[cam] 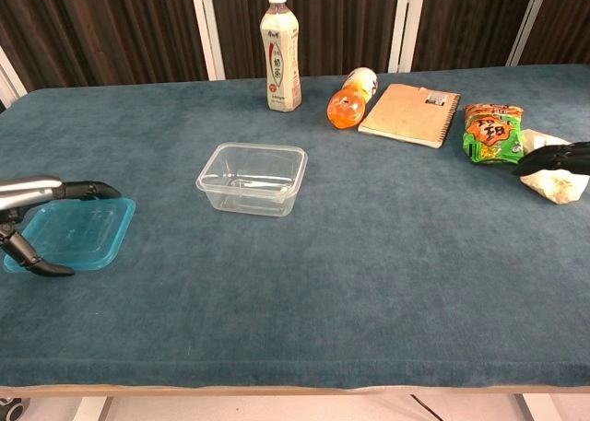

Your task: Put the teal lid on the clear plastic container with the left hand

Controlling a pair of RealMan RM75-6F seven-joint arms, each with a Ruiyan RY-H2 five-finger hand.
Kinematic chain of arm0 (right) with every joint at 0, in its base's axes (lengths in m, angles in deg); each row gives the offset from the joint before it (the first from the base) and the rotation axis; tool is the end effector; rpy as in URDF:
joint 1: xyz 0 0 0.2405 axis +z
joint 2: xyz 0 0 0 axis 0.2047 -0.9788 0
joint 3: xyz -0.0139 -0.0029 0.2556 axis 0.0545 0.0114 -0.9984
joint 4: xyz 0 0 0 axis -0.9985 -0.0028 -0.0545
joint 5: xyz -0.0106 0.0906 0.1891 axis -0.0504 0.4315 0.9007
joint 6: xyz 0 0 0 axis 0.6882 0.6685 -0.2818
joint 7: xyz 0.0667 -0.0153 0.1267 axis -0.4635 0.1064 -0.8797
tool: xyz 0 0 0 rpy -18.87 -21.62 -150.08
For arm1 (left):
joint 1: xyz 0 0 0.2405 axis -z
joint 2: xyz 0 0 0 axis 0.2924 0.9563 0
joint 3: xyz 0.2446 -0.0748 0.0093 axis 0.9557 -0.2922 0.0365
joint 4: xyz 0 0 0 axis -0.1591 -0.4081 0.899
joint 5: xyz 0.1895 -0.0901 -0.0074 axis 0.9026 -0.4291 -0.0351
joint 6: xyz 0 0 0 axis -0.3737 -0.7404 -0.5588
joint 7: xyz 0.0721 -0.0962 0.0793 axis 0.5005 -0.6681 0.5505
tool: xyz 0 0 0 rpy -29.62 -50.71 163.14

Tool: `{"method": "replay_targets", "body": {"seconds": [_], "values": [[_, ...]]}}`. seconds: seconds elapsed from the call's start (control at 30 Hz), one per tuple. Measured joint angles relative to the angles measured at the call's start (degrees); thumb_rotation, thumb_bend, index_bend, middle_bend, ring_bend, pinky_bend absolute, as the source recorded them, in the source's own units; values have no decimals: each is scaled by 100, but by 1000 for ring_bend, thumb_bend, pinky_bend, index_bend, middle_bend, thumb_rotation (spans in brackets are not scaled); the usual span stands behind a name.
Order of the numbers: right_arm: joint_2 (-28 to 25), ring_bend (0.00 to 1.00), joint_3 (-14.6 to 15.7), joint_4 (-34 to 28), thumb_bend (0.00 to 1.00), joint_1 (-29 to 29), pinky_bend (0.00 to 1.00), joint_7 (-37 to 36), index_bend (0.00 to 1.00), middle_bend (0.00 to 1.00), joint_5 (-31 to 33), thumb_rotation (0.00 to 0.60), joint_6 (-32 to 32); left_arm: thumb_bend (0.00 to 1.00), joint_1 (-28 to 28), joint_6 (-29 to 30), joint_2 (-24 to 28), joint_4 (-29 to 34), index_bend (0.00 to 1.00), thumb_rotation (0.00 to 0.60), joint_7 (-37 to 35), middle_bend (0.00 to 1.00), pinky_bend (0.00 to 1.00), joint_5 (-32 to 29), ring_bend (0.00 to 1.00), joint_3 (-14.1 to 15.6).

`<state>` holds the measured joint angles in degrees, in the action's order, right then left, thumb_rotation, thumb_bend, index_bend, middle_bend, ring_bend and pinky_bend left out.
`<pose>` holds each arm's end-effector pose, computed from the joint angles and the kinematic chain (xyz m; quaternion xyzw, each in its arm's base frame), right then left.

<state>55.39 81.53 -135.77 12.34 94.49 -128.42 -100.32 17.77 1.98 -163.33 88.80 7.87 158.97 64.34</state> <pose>-0.2315 -0.2168 0.0898 0.7945 -0.3785 0.2444 0.4072 -0.2722 0.3104 0.0338 -0.7263 -0.5040 -0.2826 0.3722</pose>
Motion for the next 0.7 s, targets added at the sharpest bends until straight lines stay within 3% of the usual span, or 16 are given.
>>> {"method": "replay_targets", "body": {"seconds": [0.2, 0.37, 0.53, 0.7], "values": [[62, 0, 6, 56, 202, 16, 0, -15, 0, 0, 5, 600, 41, 289, -200, 666, 180, 160, 395, 600, -715, 1000, 0, 315, 674, -144], [63, 0, 40, 154, 202, -13, 0, -203, 0, 0, -142, 600, 4, 288, -169, 826, 302, 532, 392, 600, -849, 1000, 0, 290, 672, -443], [18, 0, 180, 354, 202, -159, 0, -537, 0, 0, -601, 600, -248, 289, 41, 703, 261, 801, 390, 600, -430, 1000, 0, 59, 667, -661], [-43, 0, 363, 733, 202, -296, 0, -1163, 0, 0, -1148, 600, -526, 289, 434, 427, -93, 953, 390, 600, 495, 1000, 0, -530, 667, -909]]}}
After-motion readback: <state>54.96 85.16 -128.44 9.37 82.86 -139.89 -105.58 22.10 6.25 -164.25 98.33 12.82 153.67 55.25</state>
